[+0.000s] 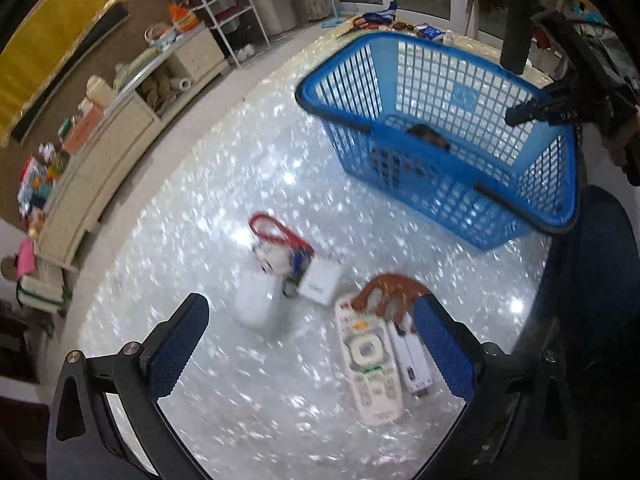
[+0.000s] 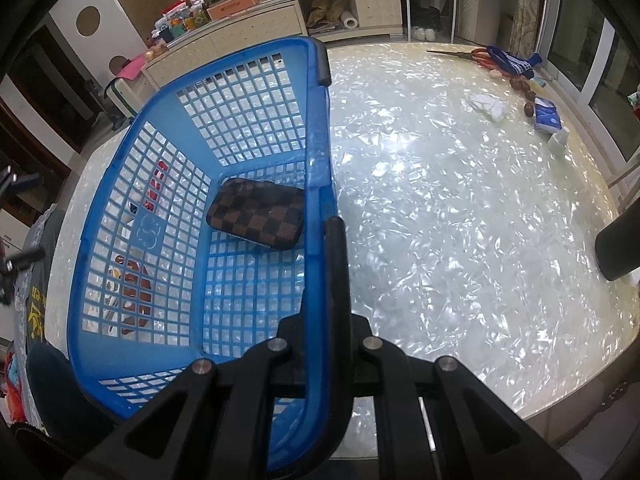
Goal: Organize rigid objects
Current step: 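Move the left tool back toward the remaining items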
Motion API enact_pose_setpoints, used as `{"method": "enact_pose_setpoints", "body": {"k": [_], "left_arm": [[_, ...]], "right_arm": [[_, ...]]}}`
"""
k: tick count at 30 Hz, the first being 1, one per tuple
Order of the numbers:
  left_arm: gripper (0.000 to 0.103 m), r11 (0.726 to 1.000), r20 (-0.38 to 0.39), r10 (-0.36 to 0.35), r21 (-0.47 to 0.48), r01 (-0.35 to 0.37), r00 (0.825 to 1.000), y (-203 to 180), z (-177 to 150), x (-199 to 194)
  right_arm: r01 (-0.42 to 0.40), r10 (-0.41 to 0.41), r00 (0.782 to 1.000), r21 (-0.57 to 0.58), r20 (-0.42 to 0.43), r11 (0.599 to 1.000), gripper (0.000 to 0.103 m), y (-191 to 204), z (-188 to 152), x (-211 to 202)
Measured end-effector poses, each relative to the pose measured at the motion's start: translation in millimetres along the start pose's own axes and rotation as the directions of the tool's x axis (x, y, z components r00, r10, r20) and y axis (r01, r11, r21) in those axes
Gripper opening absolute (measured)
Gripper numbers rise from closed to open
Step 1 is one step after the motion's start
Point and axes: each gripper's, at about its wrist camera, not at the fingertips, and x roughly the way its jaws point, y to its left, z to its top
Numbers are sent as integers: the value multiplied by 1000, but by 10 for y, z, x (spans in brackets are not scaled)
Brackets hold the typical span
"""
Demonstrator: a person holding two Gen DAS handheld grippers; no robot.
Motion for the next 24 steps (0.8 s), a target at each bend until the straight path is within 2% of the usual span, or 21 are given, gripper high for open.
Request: {"method": "enact_pose_setpoints", "body": {"k": [9, 17, 24], "left_arm": [[103, 1000, -79, -26, 5, 27, 997, -235, -430, 359], [103, 992, -119, -104, -85, 94, 988, -219, -670, 746], [103, 983, -148, -115, -157, 92, 982, -68, -759, 993]], "right_arm": [[18, -18, 1000, -14, -9, 1000, 7, 40, 5, -19], [26, -27, 999, -12, -19, 1000, 7, 28, 9, 0], [29, -29, 999, -7, -25, 1000, 7, 18, 4, 10]]}}
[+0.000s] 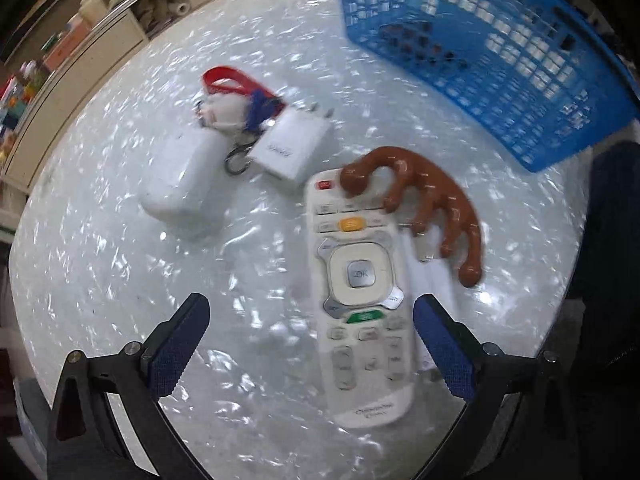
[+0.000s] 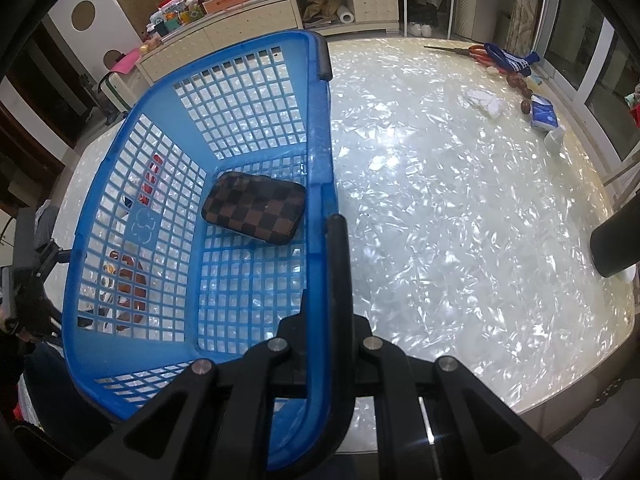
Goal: Organize rigid objects
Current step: 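Move the left tool back toward the remaining items, then grasp the white TV remote with the left tool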
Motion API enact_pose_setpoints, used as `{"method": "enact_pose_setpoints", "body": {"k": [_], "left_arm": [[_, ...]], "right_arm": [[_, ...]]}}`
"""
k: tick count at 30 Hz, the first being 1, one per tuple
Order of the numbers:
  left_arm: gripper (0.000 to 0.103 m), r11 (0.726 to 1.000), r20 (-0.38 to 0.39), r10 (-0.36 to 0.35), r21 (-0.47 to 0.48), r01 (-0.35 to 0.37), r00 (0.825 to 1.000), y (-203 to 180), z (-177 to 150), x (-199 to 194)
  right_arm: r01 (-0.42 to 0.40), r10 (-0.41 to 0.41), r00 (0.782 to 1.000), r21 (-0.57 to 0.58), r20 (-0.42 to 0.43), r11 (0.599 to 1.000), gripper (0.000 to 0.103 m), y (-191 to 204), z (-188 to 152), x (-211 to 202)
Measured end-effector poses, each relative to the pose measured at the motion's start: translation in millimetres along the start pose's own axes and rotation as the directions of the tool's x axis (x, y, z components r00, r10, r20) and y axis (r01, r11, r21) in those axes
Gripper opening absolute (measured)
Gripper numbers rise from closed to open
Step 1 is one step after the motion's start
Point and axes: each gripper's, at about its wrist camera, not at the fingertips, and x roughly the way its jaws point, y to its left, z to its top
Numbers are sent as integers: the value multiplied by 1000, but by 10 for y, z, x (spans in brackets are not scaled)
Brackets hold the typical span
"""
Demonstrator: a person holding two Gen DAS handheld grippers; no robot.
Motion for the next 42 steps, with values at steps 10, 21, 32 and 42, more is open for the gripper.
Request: {"method": "enact_pose_setpoints", "body": {"k": [10, 21, 32, 42], "left_arm": [[103, 998, -27, 19, 60, -17, 999, 64, 114, 184], [67, 995, -4, -93, 35, 93, 996, 97, 263, 217], [53, 995, 15, -94, -21, 94, 995, 79, 24, 113], [53, 997, 91, -56, -51, 60, 994, 202, -69, -212]], "right_arm": [[5, -5, 1000, 0, -3, 1000, 7, -4, 12, 9], [7, -7, 1000, 3, -2, 1000, 7, -8, 24, 15], [14, -14, 1000, 9, 2, 1000, 7, -2, 33, 17], [19, -19, 1000, 11, 7, 1000, 7, -1, 32, 12]]}}
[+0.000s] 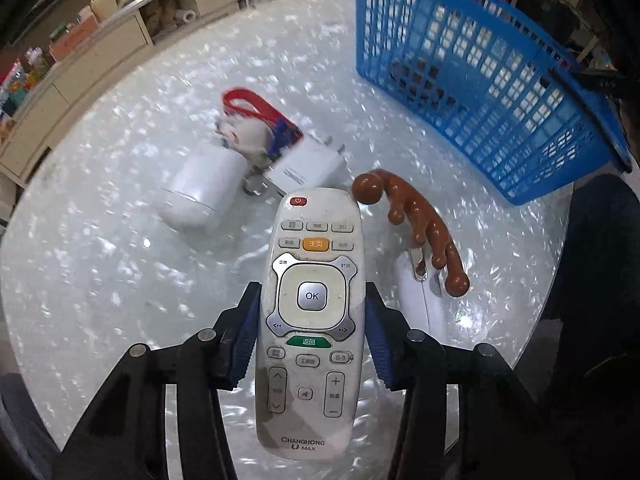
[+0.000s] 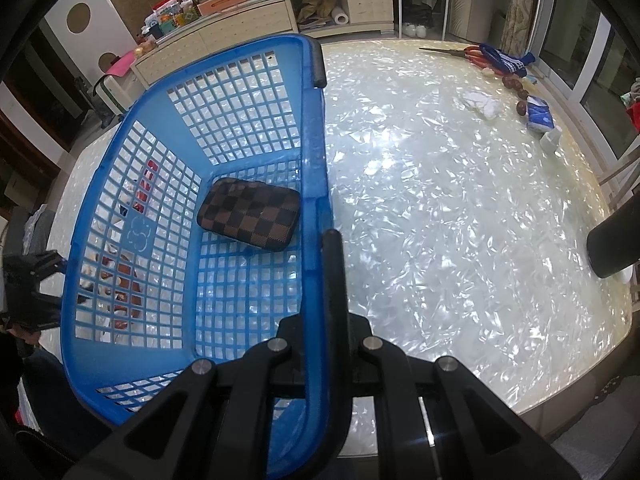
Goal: Organize rigid objects
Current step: 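Grasp the white TV remote with the left tool, then carry the remote into the basket with the left tool and release it beside the pouch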
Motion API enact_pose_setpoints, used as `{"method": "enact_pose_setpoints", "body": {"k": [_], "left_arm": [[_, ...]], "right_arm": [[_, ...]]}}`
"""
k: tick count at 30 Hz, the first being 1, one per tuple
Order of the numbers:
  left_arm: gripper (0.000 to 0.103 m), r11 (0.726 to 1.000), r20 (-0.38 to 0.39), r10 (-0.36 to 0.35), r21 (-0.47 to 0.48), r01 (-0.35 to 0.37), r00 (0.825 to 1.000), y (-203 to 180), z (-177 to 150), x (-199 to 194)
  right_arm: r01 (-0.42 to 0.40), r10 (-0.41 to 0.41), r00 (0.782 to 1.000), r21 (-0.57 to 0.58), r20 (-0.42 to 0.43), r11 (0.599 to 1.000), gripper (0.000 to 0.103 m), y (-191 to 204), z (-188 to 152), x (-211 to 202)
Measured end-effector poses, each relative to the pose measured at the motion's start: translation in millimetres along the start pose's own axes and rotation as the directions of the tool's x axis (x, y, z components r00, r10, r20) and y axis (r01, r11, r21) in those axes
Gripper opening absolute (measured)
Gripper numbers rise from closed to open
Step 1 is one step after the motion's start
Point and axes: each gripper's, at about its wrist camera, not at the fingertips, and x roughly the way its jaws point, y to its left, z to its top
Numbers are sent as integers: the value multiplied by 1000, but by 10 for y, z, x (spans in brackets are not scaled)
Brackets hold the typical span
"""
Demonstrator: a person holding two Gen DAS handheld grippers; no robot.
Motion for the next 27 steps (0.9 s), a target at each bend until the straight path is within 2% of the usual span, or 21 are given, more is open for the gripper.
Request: {"method": "enact_pose_setpoints", "body": {"k": [11, 15, 21, 27], "left_arm": [[53, 1000, 89, 27, -5, -27, 996, 76, 31, -506], [53, 999, 120, 40, 14, -42, 992, 103, 140, -673], [53, 996, 196, 39, 73, -54, 980, -4, 395, -974], [53, 982, 243, 12, 182, -58, 970, -319, 732, -1140]], "right_arm": [[1, -1, 1000, -9, 0, 1000, 7, 22, 0, -17], [-4, 4, 1000, -10, 0, 1000, 7, 24, -6, -20], [-9, 9, 1000, -13, 4, 1000, 7, 43, -16, -39], [-18, 18, 1000, -18, 8, 1000, 7, 40, -18, -44]]}}
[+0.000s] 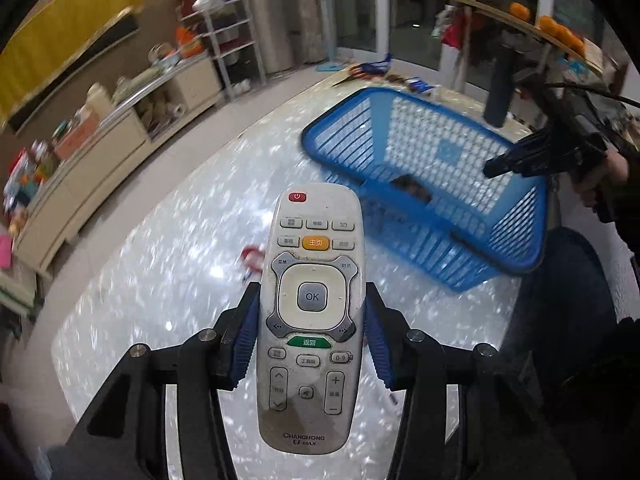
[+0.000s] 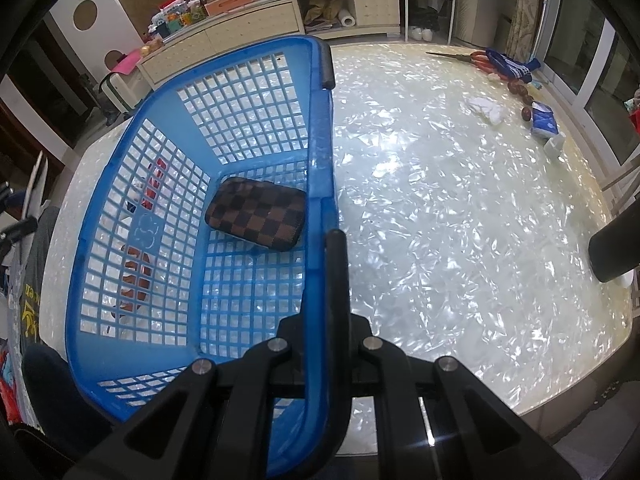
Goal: Organize rigid objects
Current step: 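Carry the remote into the basket with the left tool and release it beside the pouch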
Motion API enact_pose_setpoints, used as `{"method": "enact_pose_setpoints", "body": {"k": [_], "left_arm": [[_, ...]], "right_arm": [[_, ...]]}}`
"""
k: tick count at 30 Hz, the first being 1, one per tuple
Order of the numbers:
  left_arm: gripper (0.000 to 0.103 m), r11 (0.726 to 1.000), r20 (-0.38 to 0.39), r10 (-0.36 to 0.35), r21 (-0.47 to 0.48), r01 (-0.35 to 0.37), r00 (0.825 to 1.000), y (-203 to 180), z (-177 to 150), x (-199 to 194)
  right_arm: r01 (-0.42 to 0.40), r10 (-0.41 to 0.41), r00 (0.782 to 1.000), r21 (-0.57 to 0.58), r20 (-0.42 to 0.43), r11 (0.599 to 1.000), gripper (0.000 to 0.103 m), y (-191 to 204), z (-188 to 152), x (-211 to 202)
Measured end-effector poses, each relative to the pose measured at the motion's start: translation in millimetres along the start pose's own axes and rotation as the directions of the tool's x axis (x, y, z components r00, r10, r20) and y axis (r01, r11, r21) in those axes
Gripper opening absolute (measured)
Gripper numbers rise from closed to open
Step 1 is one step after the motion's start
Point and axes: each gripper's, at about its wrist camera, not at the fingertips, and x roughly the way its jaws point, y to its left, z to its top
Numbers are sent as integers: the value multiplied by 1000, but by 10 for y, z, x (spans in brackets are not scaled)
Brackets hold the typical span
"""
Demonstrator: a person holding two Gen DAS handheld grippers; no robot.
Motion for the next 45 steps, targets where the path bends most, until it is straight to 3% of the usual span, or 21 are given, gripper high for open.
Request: {"method": "enact_pose_setpoints", "body": {"k": [8, 20, 45], "left_arm": [[53, 996, 35, -46, 80, 43, 998, -345, 413, 150], [53, 977, 20, -92, 196, 86, 996, -723, 858, 444], [52, 944, -69, -144, 291, 158, 987, -1027, 1107, 1286]], "right_arm": [[-9, 9, 1000, -9, 7, 1000, 7, -20, 2, 6], [-30, 31, 999, -14, 16, 999, 7, -58, -9, 35], [-52, 51, 998, 17, 29, 999, 7, -94, -14, 34]]}}
